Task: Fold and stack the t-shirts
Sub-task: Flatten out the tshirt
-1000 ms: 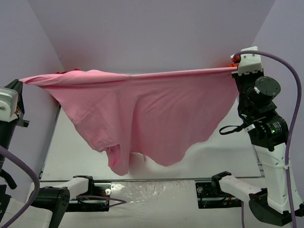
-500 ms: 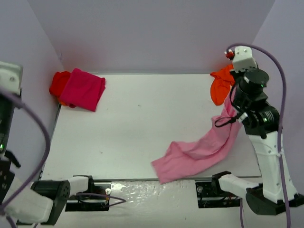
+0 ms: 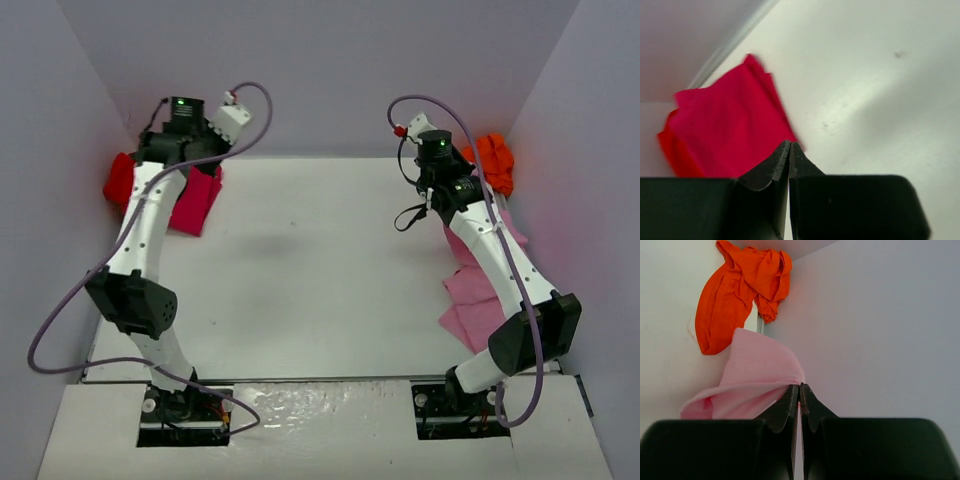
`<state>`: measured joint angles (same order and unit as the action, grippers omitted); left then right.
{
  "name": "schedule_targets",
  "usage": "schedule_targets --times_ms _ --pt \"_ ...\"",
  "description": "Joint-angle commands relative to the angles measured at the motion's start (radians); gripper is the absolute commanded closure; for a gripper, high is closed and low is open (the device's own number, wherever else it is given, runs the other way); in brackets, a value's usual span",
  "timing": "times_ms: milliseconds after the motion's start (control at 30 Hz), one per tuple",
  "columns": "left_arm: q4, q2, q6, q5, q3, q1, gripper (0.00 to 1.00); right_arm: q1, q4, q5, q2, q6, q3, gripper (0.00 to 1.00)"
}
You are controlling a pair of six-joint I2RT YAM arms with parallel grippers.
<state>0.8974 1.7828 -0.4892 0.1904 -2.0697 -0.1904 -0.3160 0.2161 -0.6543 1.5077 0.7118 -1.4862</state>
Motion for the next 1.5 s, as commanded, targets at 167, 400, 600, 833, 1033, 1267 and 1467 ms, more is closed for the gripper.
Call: schedule_targets --times_ms 167,400,600,833,1033,1267,1467 --pt "-0.153 0.064 0.096 0.14 0.052 -0.202 1.0 0.021 -0.159 -0.138 0.122 0.05 -0.221 1.0" --pt "-0.116 0.104 0.072 0.233 0.138 -0.387 1.0 0.102 -0.293 -0.264 0.132 0.096 -0.31 1.0" --pt "-0.169 0.084 0.142 0.251 0.203 -0.399 1.0 0.18 -0.316 -0.236 0.029 0.076 -0.353 1.0" --pt "-0.075 0.207 0.055 0.29 0.158 -0.586 1.0 0.197 -0.308 -0.195 -0.016 0.043 -0.264 1.0" --pt "0.05 0.479 0.044 0.395 -0.158 -0.648 1.0 0.185 -0.272 -0.176 -0.04 -0.001 -0.219 1.0" --pt "0.068 0.749 0.147 0.493 -0.545 -0.674 0.96 0.175 -0.234 -0.174 -0.058 -0.027 -0.225 1.0" --pt "-0.001 0.866 0.238 0.568 -0.712 -0.693 0.96 0.176 -0.16 -0.133 -0.086 -0.085 -0.252 1.0"
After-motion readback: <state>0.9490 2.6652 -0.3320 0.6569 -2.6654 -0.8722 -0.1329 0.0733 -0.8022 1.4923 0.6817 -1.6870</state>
